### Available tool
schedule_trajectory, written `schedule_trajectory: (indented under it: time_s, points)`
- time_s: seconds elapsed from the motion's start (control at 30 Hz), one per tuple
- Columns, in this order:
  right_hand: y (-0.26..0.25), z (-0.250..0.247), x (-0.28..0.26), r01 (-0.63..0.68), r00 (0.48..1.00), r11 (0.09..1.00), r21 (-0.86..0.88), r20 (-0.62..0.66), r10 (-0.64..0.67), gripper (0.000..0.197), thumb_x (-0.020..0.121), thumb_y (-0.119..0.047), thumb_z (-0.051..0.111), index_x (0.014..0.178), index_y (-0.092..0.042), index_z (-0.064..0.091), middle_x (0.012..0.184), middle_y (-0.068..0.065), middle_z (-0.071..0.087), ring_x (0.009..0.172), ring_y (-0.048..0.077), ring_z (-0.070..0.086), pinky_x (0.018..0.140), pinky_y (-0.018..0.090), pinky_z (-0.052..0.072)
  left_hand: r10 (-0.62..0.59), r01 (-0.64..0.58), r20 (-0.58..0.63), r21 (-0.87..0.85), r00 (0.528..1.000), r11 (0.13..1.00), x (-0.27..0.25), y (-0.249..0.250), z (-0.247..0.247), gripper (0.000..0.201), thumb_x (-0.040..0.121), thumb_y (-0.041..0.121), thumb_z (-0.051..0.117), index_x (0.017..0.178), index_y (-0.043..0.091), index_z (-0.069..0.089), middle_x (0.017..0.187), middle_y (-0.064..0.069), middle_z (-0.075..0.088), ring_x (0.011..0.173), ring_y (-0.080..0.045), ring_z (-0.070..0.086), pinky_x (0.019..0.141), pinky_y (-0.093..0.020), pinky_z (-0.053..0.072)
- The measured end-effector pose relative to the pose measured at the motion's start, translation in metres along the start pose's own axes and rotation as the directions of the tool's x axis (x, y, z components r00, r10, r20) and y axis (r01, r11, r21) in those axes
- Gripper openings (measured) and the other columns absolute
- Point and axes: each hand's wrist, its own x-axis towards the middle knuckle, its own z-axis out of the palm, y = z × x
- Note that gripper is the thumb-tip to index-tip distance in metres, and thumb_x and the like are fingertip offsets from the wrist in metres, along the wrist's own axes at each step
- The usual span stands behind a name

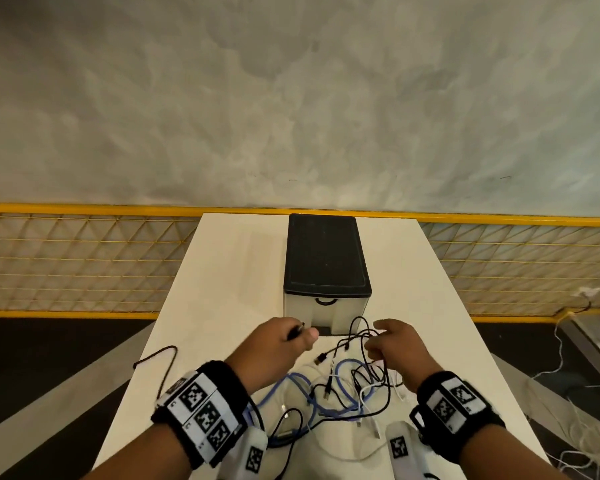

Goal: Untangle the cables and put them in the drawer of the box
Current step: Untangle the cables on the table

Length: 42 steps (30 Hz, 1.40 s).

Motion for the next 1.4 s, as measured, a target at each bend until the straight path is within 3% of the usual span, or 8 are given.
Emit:
schedule_trajectory:
  time_s: [0.2, 0.4, 0.57, 0.77, 0.9, 1.1, 1.23, 1.4]
  points:
    - [-0.003, -0.015, -0.018, -0.17, 0.983, 0.913, 0.372, 0.133, 0.129, 0.011, 0.095, -0.01, 0.054, 0.1, -0.009, 0.063, 0.095, 0.009, 0.071, 0.085, 0.023, 0.059, 0.061, 0.027, 0.043, -0.201, 0.235, 0.126, -0.39, 0.971, 0.89, 0.016, 0.004, 0.021, 0.044, 0.099, 0.044, 0.047, 0.097, 0.004, 0.065, 0.059, -0.004, 0.054, 0.041, -0.012, 0.042, 0.044, -0.021, 0.036]
    - [-0.017, 0.0, -0.047, 0.177, 0.981, 0.935, 0.308, 0.023, -0.193, 0.009, 0.091, -0.018, 0.064, 0.084, -0.012, 0.062, 0.082, 0.001, 0.06, 0.082, 0.017, 0.051, 0.071, 0.031, 0.039, -0.295, 0.477, 0.378, -0.621, 0.878, 0.622, 0.03, 0.023, 0.034, 0.062, 0.098, 0.06, 0.036, 0.109, 0.006, 0.065, 0.079, -0.009, 0.072, 0.069, -0.021, 0.068, 0.06, -0.03, 0.051]
    - [-0.018, -0.001, -0.065, 0.358, 0.933, 0.932, 0.053, -0.004, -0.359, 0.006, 0.09, -0.027, 0.066, 0.085, -0.028, 0.066, 0.135, -0.021, 0.039, 0.138, -0.002, 0.027, 0.101, 0.026, 0.029, -0.284, 0.521, 0.444, -0.63, 0.85, 0.576, 0.032, 0.03, 0.04, 0.068, 0.094, 0.067, 0.035, 0.106, 0.009, 0.069, 0.094, -0.007, 0.076, 0.087, -0.023, 0.073, 0.067, -0.033, 0.056]
    - [-0.015, -0.007, -0.077, 0.526, 0.841, 0.849, -0.056, 0.185, -0.509, 0.009, 0.083, -0.013, 0.072, 0.078, -0.019, 0.067, 0.087, 0.0, 0.065, 0.081, 0.002, 0.061, 0.075, 0.019, 0.045, -0.25, 0.405, 0.332, -0.843, 0.91, 0.354, 0.044, 0.032, 0.038, 0.049, 0.097, 0.056, 0.041, 0.11, 0.017, 0.068, 0.095, -0.006, 0.072, 0.081, -0.022, 0.07, 0.079, -0.04, 0.05]
    - [-0.001, -0.009, -0.077, 0.58, 0.813, 0.786, -0.215, 0.21, -0.543, 0.025, 0.08, -0.013, 0.076, 0.072, -0.034, 0.065, 0.086, -0.006, 0.061, 0.086, 0.004, 0.059, 0.075, 0.011, 0.039, -0.148, 0.32, 0.287, -0.898, 0.946, 0.302, 0.047, 0.039, 0.024, 0.03, 0.1, 0.037, 0.049, 0.097, 0.016, 0.069, 0.082, -0.004, 0.071, 0.071, -0.019, 0.069, 0.067, -0.036, 0.051]
    - [0.0, -0.016, -0.063, 0.404, 0.898, 0.871, -0.28, 0.304, -0.318, 0.02, 0.08, -0.024, 0.076, 0.067, -0.025, 0.06, 0.068, 0.0, 0.06, 0.06, 0.006, 0.051, 0.062, 0.024, 0.042, -0.082, 0.177, 0.158, -0.918, 0.984, 0.356, 0.047, 0.053, 0.023, 0.025, 0.101, 0.03, 0.05, 0.094, 0.011, 0.065, 0.061, -0.001, 0.054, 0.052, -0.015, 0.053, 0.06, -0.035, 0.051]
    - [-0.011, -0.013, -0.065, 0.001, 0.907, 0.992, 0.123, 0.418, -0.053, 0.017, 0.088, -0.012, 0.066, 0.094, -0.011, 0.05, 0.075, 0.012, 0.071, 0.064, 0.022, 0.061, 0.057, 0.029, 0.044, -0.065, 0.133, 0.117, -0.908, 0.991, 0.397, 0.039, 0.067, 0.032, 0.037, 0.1, 0.039, 0.05, 0.073, 0.015, 0.057, 0.05, 0.003, 0.035, 0.043, -0.011, 0.037, 0.051, -0.03, 0.044]
    - [-0.015, -0.007, -0.047, -0.3, 0.897, 0.64, 0.708, 0.437, -0.062, 0.011, 0.089, 0.001, 0.048, 0.095, -0.007, 0.05, 0.098, 0.023, 0.07, 0.083, 0.032, 0.07, 0.071, 0.038, 0.056, -0.062, 0.196, 0.193, -0.818, 0.979, 0.54, 0.023, 0.069, 0.05, 0.037, 0.098, 0.037, 0.054, 0.067, 0.017, 0.052, 0.05, 0.003, 0.03, 0.041, -0.01, 0.027, 0.042, -0.021, 0.027]
